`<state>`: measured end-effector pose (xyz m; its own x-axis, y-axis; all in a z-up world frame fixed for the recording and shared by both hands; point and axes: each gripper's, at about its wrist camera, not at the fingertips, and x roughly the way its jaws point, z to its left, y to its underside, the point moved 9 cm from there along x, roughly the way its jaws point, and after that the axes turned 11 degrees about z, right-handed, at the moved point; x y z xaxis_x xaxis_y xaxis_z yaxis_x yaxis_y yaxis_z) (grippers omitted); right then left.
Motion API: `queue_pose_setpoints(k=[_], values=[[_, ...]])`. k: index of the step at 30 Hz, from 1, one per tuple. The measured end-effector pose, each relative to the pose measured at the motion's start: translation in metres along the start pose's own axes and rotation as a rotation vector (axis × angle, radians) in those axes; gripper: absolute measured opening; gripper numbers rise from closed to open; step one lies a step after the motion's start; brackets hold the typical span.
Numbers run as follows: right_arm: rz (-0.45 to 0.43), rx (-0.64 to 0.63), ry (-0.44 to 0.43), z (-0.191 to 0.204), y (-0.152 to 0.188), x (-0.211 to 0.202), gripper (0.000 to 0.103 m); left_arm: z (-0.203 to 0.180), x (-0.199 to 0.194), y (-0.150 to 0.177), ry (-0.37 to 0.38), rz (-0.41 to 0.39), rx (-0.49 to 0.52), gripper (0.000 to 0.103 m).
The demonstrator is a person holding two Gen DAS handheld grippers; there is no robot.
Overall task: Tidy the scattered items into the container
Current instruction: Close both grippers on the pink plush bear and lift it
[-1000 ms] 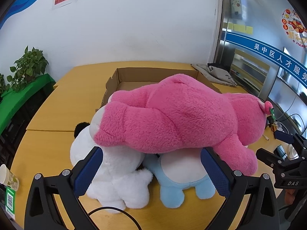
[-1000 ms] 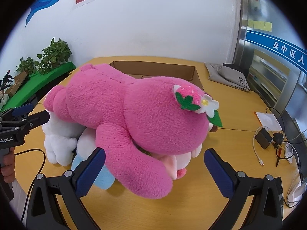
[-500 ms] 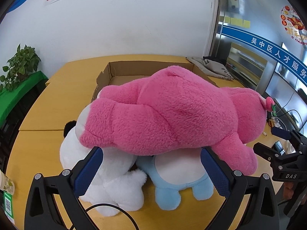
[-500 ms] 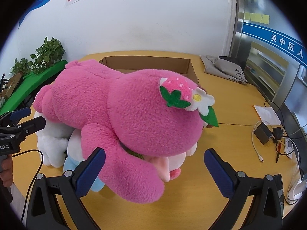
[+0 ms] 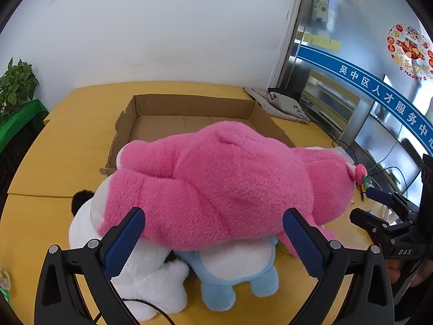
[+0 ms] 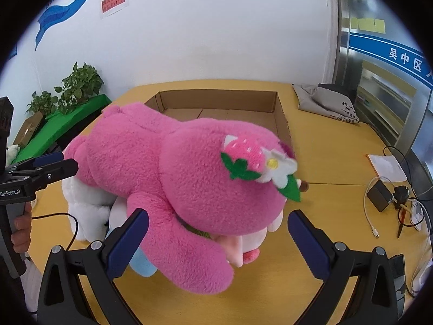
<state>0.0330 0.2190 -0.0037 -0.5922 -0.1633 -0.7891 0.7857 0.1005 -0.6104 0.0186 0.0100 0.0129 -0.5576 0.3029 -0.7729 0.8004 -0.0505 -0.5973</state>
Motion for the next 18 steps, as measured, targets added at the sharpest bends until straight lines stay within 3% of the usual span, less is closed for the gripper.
queue_pose_setpoints(k=[4, 8, 12, 15, 18], values=[[-0.036, 0.048, -0.013, -0.018, -0.022, 0.002, 0.103, -0.001, 0.011, -0.029, 0.065, 0.002, 0.036, 0.103], [0.027, 0.092, -0.018, -0.037, -0.031, 0.039, 0.103, -0.009, 0.045, -0.044, 0.092, 0.073, 0.085, 0.103], [0.03, 0.122, -0.116, -0.038, -0.035, 0.057, 0.102, -0.015, 0.068, -0.041, 0.131, 0.127, 0.105, 0.102], [0.042, 0.122, -0.146, -0.039, -0.033, 0.065, 0.1, -0.021, 0.066, -0.036, 0.141, 0.115, 0.131, 0.092], [0.033, 0.11, -0.149, -0.035, -0.032, 0.068, 0.087, -0.019, 0.067, -0.032, 0.141, 0.121, 0.118, 0.078]])
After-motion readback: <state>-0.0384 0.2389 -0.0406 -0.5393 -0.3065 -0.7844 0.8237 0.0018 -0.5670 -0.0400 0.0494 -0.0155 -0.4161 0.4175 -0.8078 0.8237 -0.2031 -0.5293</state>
